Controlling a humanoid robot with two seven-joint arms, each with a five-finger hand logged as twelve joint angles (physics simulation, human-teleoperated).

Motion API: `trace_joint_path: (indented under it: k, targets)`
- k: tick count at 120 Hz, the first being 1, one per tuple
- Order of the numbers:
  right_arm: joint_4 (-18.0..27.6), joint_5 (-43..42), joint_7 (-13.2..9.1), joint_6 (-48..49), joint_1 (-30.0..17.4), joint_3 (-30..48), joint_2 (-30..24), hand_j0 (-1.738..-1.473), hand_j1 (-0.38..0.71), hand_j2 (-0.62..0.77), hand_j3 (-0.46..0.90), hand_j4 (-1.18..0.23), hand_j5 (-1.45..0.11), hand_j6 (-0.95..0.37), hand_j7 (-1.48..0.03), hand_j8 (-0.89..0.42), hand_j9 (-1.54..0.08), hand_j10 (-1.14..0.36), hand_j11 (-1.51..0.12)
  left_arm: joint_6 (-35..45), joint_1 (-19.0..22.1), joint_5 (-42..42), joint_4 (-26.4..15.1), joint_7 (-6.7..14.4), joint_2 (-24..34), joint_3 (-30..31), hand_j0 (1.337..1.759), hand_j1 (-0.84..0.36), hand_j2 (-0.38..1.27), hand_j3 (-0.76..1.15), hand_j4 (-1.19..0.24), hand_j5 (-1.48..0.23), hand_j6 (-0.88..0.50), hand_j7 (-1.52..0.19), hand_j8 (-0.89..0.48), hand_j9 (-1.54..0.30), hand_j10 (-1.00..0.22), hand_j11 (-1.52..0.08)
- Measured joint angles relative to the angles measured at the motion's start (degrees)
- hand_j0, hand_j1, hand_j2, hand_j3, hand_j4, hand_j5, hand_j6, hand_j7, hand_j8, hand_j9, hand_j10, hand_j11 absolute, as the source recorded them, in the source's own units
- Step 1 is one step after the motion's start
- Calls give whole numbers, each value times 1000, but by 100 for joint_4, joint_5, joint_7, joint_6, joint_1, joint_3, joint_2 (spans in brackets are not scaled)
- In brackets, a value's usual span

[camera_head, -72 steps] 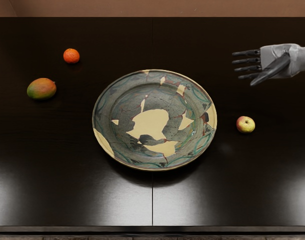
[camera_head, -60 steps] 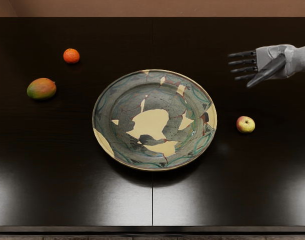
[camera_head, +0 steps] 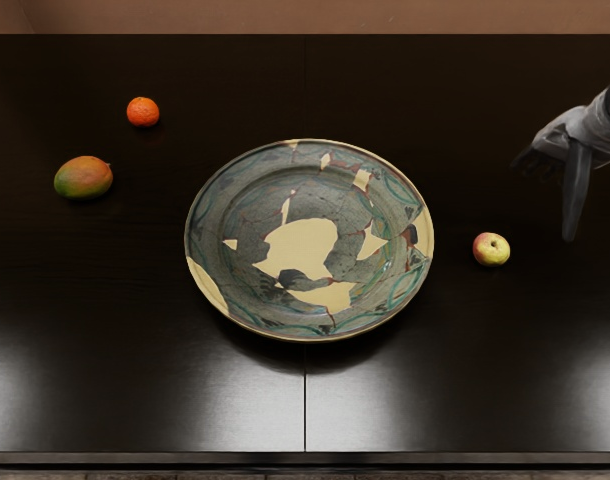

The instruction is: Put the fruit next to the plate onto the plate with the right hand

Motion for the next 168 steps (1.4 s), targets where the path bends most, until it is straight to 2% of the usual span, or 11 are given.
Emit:
trace_joint_path:
  k: [7,15,29,41,55,77,105,137,168]
  targets:
    - [535,90,0,-1050,85,-84,-41,-1658,-319,-5,0,-26,-33,-27,-33,-26,-33,-26,-33,0,0,0,0,0,0,0,1658,349,0,0,0,0,0,0,0,0,0,0]
    - [870,150,0,-2210,42,-104,-14,-1658,-320,-5,0,-26,-32,-26,-32,-26,-32,-25,-32,0,0,0,0,0,0,0,1658,349,0,0,0,0,0,0,0,0,0,0]
    - [1121,197,0,-3772,-313,-94,221,-1658,-321,-5,0,-25,-31,-26,-31,-25,-31,-25,-31,0,0,1,0,0,0,0,1658,349,0,0,0,0,0,0,0,0,0,0]
    - [1187,217,0,-4484,-755,104,434,-1658,-323,-4,0,-23,-29,-24,-29,-24,-29,-23,-29,0,0,1,0,0,0,1,1658,349,0,0,0,0,0,0,0,0,0,0]
    - [1203,227,0,-4869,-1106,217,554,-1658,-319,-5,0,-27,-33,-27,-33,-27,-33,-26,-33,0,0,1,0,0,0,0,1658,349,0,0,0,0,0,0,0,0,0,0]
    - [1154,242,0,-5538,-1431,271,831,-1658,-251,-16,0,-83,-107,-84,-106,-83,-106,-83,-106,0,0,-1,0,0,0,0,1658,349,0,0,0,0,0,0,0,0,0,0]
    - [1034,252,0,-5750,-1779,291,1165,-1658,-203,-24,0,-123,-158,-123,-158,-123,-158,-122,-158,0,0,0,0,0,0,-1,1658,349,0,0,0,0,0,0,0,0,0,0]
    - [952,253,0,-5774,-1962,292,1250,-1658,-107,-40,0,-203,-263,-203,-263,-203,-263,-203,-263,0,0,2,0,0,0,-1,1658,349,0,0,0,0,0,0,0,0,0,0]
    - [916,253,0,-5776,-2003,296,1289,-1658,-73,-45,0,-231,-300,-232,-299,-231,-300,-231,-299,0,0,0,0,0,0,-1,1658,349,0,0,0,0,0,0,0,0,0,0]
